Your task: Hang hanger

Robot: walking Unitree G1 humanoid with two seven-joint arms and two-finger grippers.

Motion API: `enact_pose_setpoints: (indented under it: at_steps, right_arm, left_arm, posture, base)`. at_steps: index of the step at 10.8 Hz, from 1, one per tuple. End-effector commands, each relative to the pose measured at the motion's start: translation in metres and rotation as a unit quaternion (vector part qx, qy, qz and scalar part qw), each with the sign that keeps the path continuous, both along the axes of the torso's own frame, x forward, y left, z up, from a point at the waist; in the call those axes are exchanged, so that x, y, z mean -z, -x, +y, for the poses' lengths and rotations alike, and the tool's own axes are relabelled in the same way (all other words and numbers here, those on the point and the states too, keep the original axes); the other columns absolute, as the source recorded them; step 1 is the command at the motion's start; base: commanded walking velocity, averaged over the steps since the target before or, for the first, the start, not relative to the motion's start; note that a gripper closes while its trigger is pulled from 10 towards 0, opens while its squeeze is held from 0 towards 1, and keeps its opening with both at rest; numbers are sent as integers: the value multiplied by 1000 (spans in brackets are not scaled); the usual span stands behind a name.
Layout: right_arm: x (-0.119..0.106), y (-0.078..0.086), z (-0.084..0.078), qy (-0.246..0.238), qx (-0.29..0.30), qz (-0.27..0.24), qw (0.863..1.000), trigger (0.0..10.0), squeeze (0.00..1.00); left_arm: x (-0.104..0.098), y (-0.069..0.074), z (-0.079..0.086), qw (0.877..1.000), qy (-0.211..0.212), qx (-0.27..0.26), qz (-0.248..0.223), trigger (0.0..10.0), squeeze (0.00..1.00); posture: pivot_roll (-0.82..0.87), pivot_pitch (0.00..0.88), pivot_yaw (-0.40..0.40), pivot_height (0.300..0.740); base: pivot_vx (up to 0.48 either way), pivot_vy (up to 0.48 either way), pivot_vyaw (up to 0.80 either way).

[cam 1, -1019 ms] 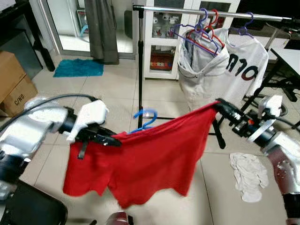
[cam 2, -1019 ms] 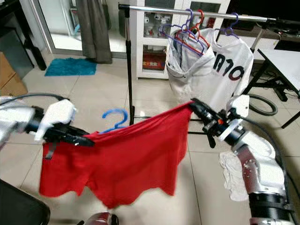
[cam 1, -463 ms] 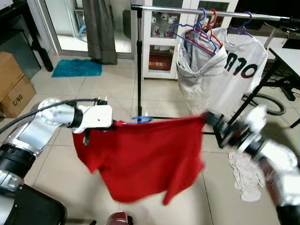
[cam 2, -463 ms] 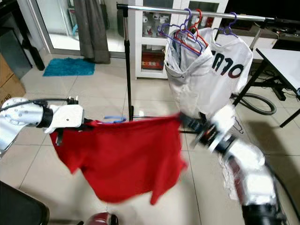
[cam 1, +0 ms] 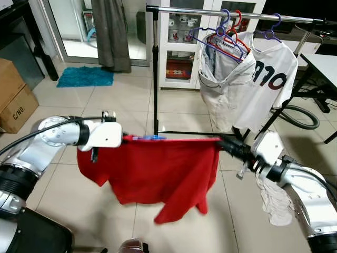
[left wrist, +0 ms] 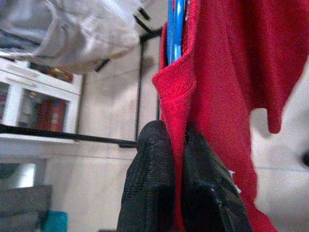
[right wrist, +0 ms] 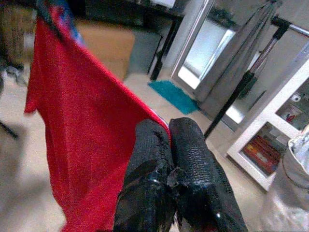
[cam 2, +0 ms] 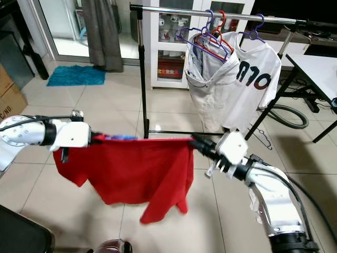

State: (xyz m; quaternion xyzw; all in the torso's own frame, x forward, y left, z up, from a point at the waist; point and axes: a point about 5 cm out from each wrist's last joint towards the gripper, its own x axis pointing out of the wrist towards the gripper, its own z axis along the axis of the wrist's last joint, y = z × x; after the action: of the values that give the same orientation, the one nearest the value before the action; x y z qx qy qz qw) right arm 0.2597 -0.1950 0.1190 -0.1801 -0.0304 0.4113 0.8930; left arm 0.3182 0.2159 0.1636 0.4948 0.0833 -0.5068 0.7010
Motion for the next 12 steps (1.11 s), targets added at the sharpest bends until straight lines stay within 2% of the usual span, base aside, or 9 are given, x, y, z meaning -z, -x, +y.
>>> enact_pose_setpoints:
  at_steps: [1, 2, 3, 5, 7, 8, 9, 11, 12]
  right_arm:
    - [2, 1, -5, 20, 8, -8, 1000, 0, 0]
    - [4, 2, -3, 35, 1, -17, 999, 0, 0]
    - [0, 0, -1, 14, 7, -22, 1000, 0, 0]
    - [-18, -12, 0, -44, 0, -14, 999, 0, 0]
    - [-9, -4, 7, -14, -100, 80, 992, 0, 0]
    - [2, 3, 10, 36, -165, 135, 976, 0, 0]
    - [5, 5, 11, 57, -193, 155, 967, 0, 0]
    - [-5, -2, 16, 42, -203, 151, 966, 0, 0]
    - [-12, -6, 17, 26, -202, 145, 968, 0, 0]
  left_arm:
    - [-5, -2, 6, 1000, 7, -12, -20, 0, 0]
    - [-5, -3, 8, 999, -10, -5, -34, 0, 0]
    - [-1, 0, 6, 1000, -4, 8, -20, 0, 0]
    - [18, 18, 5, 994, 8, 47, 100, 0, 0]
    - [11, 16, -5, 988, 78, 60, 120, 0, 0]
    - [-2, 15, -14, 977, 135, 77, 148, 0, 0]
    - [-5, 19, -14, 970, 131, 89, 186, 0, 0]
    - [-6, 30, -13, 949, 106, 102, 278, 0, 0]
    - [-5, 29, -12, 952, 93, 97, 274, 0, 0]
  posture:
    - [30, 0, -25, 740]
    - [30, 0, -25, 740]
    - [30, 0, -27, 740]
    - [31, 0, -26, 740]
    - [28, 0, -23, 740]
    - [28, 0, -24, 740]
    - [32, 0, -29, 740]
    - [39, 0, -36, 740]
    - [42, 0, -37, 740]
  base:
    - [0, 0, 0]
    - [0, 0, 0]
    - [0, 0, 0]
    - [0, 0, 0]
    - [0, 0, 0]
    - [0, 0, 0]
    - [0, 0, 0]
    - [0, 0, 0]
    - [0, 0, 0]
